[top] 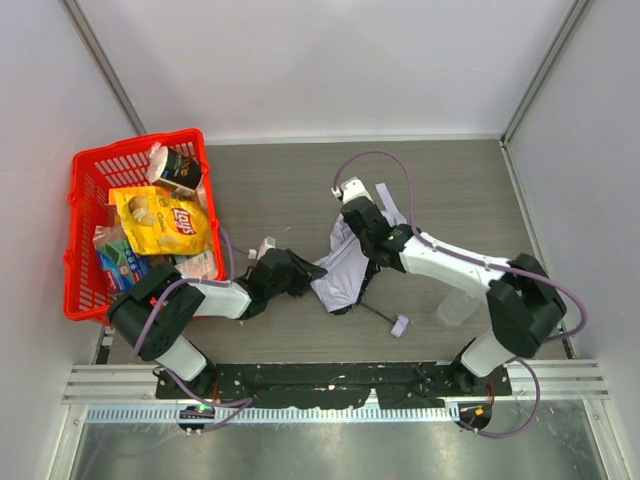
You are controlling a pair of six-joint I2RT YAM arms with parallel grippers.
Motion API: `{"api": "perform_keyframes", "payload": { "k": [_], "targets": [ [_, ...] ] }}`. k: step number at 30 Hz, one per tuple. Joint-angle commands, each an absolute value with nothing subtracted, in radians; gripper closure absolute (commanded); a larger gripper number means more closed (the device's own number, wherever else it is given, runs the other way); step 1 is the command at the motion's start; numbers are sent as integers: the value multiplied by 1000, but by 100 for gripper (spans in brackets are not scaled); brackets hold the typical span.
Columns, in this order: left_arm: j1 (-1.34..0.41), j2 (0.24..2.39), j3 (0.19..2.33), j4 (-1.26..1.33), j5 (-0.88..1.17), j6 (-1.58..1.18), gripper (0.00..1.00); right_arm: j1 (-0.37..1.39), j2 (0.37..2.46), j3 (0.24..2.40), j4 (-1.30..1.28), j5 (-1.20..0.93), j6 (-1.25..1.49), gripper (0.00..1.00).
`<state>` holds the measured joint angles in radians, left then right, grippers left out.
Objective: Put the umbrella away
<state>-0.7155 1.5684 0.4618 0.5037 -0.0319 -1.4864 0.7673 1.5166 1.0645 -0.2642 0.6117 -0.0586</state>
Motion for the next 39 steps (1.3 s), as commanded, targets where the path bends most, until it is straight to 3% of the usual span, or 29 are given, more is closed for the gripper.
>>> {"api": "perform_keyframes", "payload": {
  "k": [1, 5, 7, 9, 11, 12, 14, 18, 21, 28, 39],
  "targets": [
    [-721, 1577, 430, 348, -72, -1443, 100, 695, 1614, 1063, 100, 641, -219, 99],
    [-719, 1548, 422, 336, -86, -1443, 100, 680, 1713, 1150, -56, 681, -187, 99],
    [-719, 1546, 426, 328, -87, -1442, 100, 684, 1706, 1201, -183, 733, -117, 88],
    [-721, 1549, 431, 321, -86, -1450, 100, 687, 1694, 1277, -402, 707, -31, 64],
    [-719, 1558, 440, 298, -80, -1463, 100, 709, 1691, 1402, -669, 768, 96, 57],
    [-721, 1560, 443, 288, -74, -1471, 100, 754, 1666, 1388, -707, 796, 109, 46],
    [-721, 1560, 452, 266, -72, -1492, 100, 829, 1560, 1318, -742, 833, 106, 38],
    [-719, 1578, 485, 184, -63, -1529, 100, 1037, 1329, 1118, -594, 469, -53, 37],
    [-719, 1594, 529, 95, -49, -1543, 100, 1205, 1279, 996, -450, 456, -109, 34],
    [-716, 1594, 615, -115, -57, -1536, 100, 1239, 1327, 804, -166, 434, -175, 31],
    [-704, 1647, 701, -238, -14, -1503, 100, 1172, 1515, 738, 127, 451, -239, 30]
  ]
}}
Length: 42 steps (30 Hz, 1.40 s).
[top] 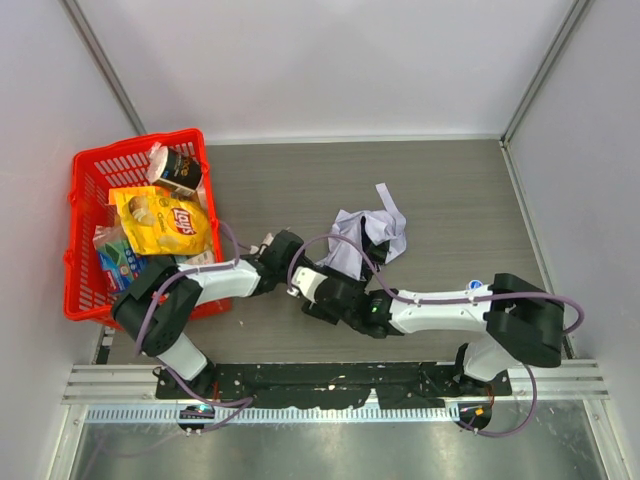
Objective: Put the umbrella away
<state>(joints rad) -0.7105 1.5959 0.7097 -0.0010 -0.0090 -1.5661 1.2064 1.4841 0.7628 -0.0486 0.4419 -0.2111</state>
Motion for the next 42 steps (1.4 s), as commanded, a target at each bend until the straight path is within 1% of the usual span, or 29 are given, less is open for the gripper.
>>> {"api": "perform_keyframes", "payload": {
  "k": [1, 6, 8, 9, 10, 11, 12, 15, 17, 18, 19, 21, 23, 24, 26, 27, 29, 30, 31, 32, 33, 34, 39, 42],
  "targets": [
    [-701, 1646, 707, -248, -15, -1503, 100, 1148, 1535, 736, 136, 439, -238, 30],
    [-672, 1641, 742, -316, -5, -1477, 100, 1091, 1629, 738, 120, 480, -226, 35],
    [-661, 1644, 756, -334, -5, -1468, 100, 1066, 1661, 738, 127, 456, -213, 39],
    [-657, 1647, 765, -345, 27, -1468, 100, 1054, 1673, 767, 97, 453, -197, 45],
    [-654, 1651, 770, -347, 32, -1463, 100, 1048, 1689, 775, 92, 412, -193, 49],
    [-649, 1654, 775, -350, 38, -1460, 100, 1037, 1695, 788, 86, 382, -178, 58],
    [-644, 1655, 779, -354, 40, -1456, 100, 1028, 1712, 804, 36, 347, -161, 62],
    [-621, 1646, 779, -341, 34, -1431, 100, 960, 1732, 819, 8, 185, -82, 86],
    [-611, 1634, 778, -312, 22, -1408, 100, 934, 1755, 818, 8, 126, -29, 93],
    [-604, 1631, 781, -299, 12, -1399, 100, 921, 1773, 816, 6, 108, -12, 95],
    [-597, 1629, 785, -281, 9, -1379, 100, 917, 1781, 813, 6, 68, 0, 99],
    [-589, 1629, 802, -253, 9, -1339, 99, 902, 1799, 813, 9, 16, 69, 99],
    [-584, 1623, 808, -189, 14, -1296, 90, 871, 1818, 819, 20, -110, 125, 99],
    [-581, 1614, 805, -161, 18, -1266, 83, 856, 1818, 818, 43, -133, 142, 99],
    [-565, 1585, 778, -71, 34, -1220, 66, 830, 1828, 818, 66, -204, 190, 99],
    [-542, 1544, 749, -7, 38, -1174, 55, 801, 1838, 815, 92, -307, 259, 99],
    [-523, 1491, 738, -6, 28, -1120, 46, 772, 1847, 807, 116, -371, 296, 99],
    [-519, 1465, 738, -6, 26, -1092, 44, 749, 1855, 805, 121, -392, 310, 99],
    [-515, 1442, 745, -14, 18, -1068, 35, 735, 1861, 807, 135, -437, 331, 99],
    [-515, 1422, 746, -24, 17, -1054, 24, 709, 1876, 810, 141, -465, 345, 99],
    [-515, 1399, 744, -29, 18, -1043, 9, 692, 1882, 811, 164, -515, 379, 99],
    [-517, 1382, 741, -37, 23, -1040, 1, 655, 1899, 807, 191, -549, 394, 99],
    [-515, 1374, 732, -13, 93, -1068, 0, 562, 1942, 781, 296, -727, 498, 99],
    [-517, 1420, 718, 89, 176, -1123, 6, 503, 1974, 779, 330, -787, 531, 99]
  ]
}}
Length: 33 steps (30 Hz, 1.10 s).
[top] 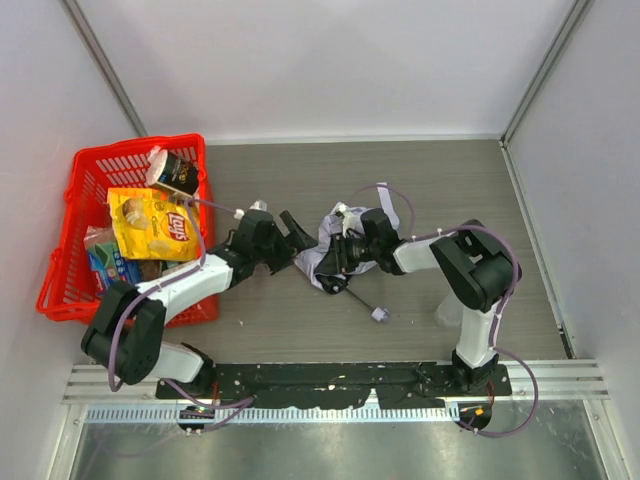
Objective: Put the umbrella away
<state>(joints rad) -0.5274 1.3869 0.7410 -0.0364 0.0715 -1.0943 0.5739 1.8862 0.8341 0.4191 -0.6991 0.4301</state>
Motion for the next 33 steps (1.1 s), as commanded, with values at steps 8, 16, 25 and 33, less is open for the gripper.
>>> {"api": "perform_keyframes", "payload": {
  "k": [8, 16, 25, 33],
  "targets": [
    [-592, 1514, 689, 310, 174, -1193, 18, 422, 1954, 761, 333, -778, 480, 99],
    [-667, 1531, 703, 163, -87, -1427, 4, 374, 1979, 767, 389, -825, 469, 99],
    [-673, 1664, 785, 95, -107, -1609, 2, 370, 1974, 784, 367, -848, 436, 99],
    [-701, 1744, 770, 153, -150, -1669, 17, 370, 1985, 795, 385, -876, 442, 99]
  ]
}}
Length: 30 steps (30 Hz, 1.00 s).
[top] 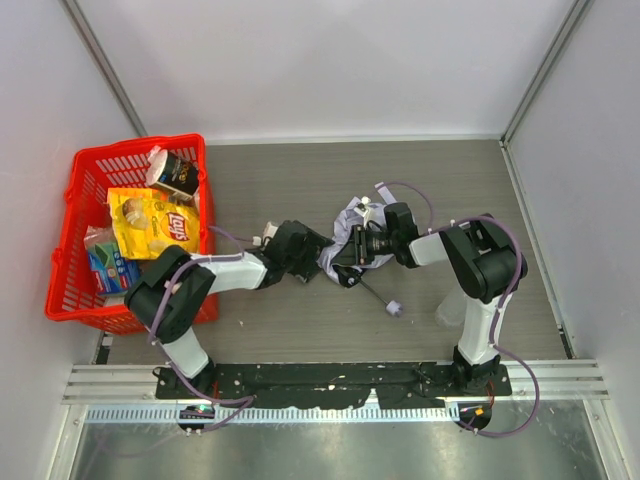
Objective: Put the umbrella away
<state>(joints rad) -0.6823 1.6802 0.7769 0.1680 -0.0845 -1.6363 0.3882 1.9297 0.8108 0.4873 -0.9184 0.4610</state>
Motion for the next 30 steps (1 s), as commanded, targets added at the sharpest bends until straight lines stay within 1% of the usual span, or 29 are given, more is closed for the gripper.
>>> {"api": "perform_keyframes", "payload": {
  "k": [1, 3, 4, 8, 9, 11, 13, 14, 15, 16, 17, 18, 19, 20, 21, 22, 23, 24, 25, 27, 30],
  "targets": [
    [-706, 1755, 756, 178, -162, -1666, 25, 370, 1985, 796, 385, -882, 443, 99],
    [-707, 1795, 732, 274, -175, -1640, 39, 373, 1985, 799, 387, -896, 440, 99],
    [-709, 1810, 733, 291, -175, -1629, 41, 373, 1986, 801, 385, -897, 440, 99],
    [-724, 1835, 735, 328, -187, -1594, 43, 374, 1988, 819, 353, -902, 420, 99],
    [-724, 1836, 724, 357, -189, -1588, 48, 376, 1988, 822, 347, -908, 419, 99],
    [-724, 1829, 703, 376, -201, -1580, 60, 379, 1980, 824, 341, -913, 413, 99],
    [-724, 1813, 692, 364, -227, -1546, 87, 383, 1967, 825, 324, -910, 408, 99],
    [-724, 1807, 701, 326, -227, -1534, 91, 383, 1959, 831, 313, -905, 402, 99],
    [-726, 1804, 712, 319, -222, -1498, 93, 383, 1947, 833, 281, -879, 394, 99],
    [-724, 1795, 724, 290, -216, -1471, 99, 387, 1938, 850, 253, -855, 378, 99],
    [-726, 1789, 744, 249, -206, -1448, 100, 387, 1916, 862, 173, -804, 352, 96],
    [-726, 1783, 773, 176, -198, -1427, 100, 390, 1902, 882, 105, -770, 341, 89],
    [-726, 1776, 790, 119, -195, -1419, 100, 393, 1866, 891, 80, -720, 324, 85],
    [-726, 1772, 793, 107, -184, -1410, 100, 405, 1843, 903, 43, -680, 308, 72],
    [-724, 1764, 801, 86, -176, -1405, 100, 406, 1788, 905, 31, -651, 305, 64],
    [-724, 1758, 813, 46, -175, -1402, 100, 417, 1764, 914, 8, -600, 290, 33],
    [-724, 1756, 827, 13, -169, -1394, 100, 426, 1719, 934, -45, -582, 278, 24],
    [-721, 1756, 836, 3, -160, -1387, 100, 431, 1689, 939, -78, -525, 261, 21],
    [-719, 1756, 844, -33, -149, -1385, 100, 445, 1642, 943, -90, -503, 250, 21],
    [-715, 1761, 857, -66, -123, -1384, 100, 481, 1558, 940, -130, -393, 195, 20],
    [-713, 1764, 906, -172, -110, -1368, 100, 586, 1421, 878, -76, -164, 57, 18]
  ]
}}
